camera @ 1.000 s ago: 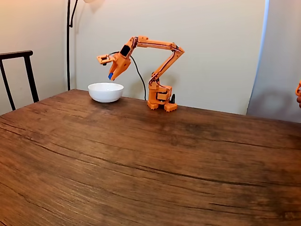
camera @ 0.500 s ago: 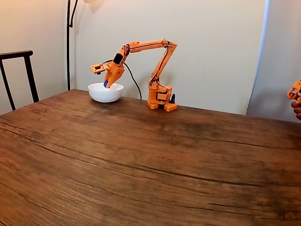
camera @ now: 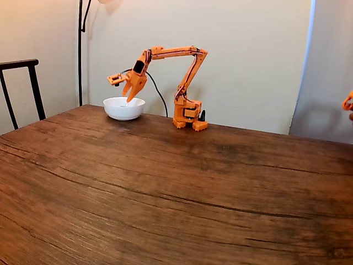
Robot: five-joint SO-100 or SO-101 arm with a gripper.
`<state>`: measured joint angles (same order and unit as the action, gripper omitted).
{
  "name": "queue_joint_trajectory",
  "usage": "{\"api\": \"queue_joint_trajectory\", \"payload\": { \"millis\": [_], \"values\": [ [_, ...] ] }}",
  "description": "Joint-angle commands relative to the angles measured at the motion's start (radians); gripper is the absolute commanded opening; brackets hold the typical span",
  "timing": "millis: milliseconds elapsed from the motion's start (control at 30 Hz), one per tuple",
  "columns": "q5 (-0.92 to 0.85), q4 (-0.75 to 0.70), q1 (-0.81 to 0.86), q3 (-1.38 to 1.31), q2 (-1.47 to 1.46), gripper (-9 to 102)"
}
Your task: Grasp the cube and drop it in the bowl
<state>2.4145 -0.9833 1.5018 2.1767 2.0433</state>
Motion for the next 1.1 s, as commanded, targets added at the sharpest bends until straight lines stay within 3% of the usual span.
{"api": "queue_joint_trajectory", "payload": {
  "millis": [0,267,433,600,800,1067],
  "values": [
    [0.003,-0.121,-0.048,-0.14,0.018,26],
    [-0.046,-0.42,-0.216,-0.442,0.091,24],
    [-0.048,-0.555,-0.247,-0.468,0.25,15],
    [-0.048,-0.689,-0.249,-0.466,0.388,13],
    [-0.075,-0.773,-0.353,-0.465,0.52,13],
    [-0.209,-0.762,-0.594,-0.405,0.646,13]
  ]
}}
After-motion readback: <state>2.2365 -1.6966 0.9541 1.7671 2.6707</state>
